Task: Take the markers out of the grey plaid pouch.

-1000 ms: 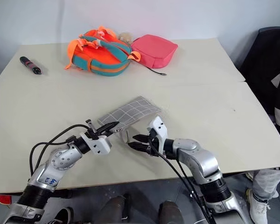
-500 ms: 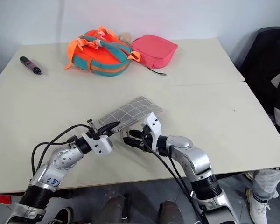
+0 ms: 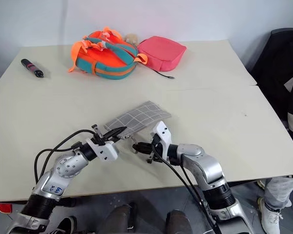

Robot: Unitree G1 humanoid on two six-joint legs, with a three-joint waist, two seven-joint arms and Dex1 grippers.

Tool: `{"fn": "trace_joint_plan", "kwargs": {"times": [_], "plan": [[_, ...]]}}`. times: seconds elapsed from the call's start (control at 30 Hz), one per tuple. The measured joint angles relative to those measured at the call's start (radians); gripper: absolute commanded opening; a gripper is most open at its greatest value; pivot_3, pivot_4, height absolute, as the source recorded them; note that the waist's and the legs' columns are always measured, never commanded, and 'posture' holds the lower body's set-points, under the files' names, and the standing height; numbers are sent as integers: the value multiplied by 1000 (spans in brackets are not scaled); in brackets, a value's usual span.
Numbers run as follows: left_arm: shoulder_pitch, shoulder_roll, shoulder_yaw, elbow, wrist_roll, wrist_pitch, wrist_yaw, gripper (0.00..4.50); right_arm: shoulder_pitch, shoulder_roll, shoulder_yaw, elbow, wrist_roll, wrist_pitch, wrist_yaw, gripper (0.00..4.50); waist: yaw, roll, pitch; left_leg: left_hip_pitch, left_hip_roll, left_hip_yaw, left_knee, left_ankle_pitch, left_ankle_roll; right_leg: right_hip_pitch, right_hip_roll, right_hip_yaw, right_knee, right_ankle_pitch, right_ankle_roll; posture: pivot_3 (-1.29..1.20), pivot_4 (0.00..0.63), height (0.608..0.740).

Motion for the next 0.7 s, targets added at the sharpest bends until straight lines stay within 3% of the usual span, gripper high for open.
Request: {"fn": "trace_joint_plan", "kwargs": {"times": [0.37,0.7], "plan": [[27,69,2,8,2,-56,-4,0,-18,-140,-10,8,-30,-77,67,22,0,0,0,0,0,0,0,0,0,0,0,0,0,0,0,0,150,740],[32,70,3,10,2,-67,4,0,-35,-154,-13,97,-70,-152,85,22,0,0,0,0,0,0,0,0,0,0,0,0,0,0,0,0,150,740]]}}
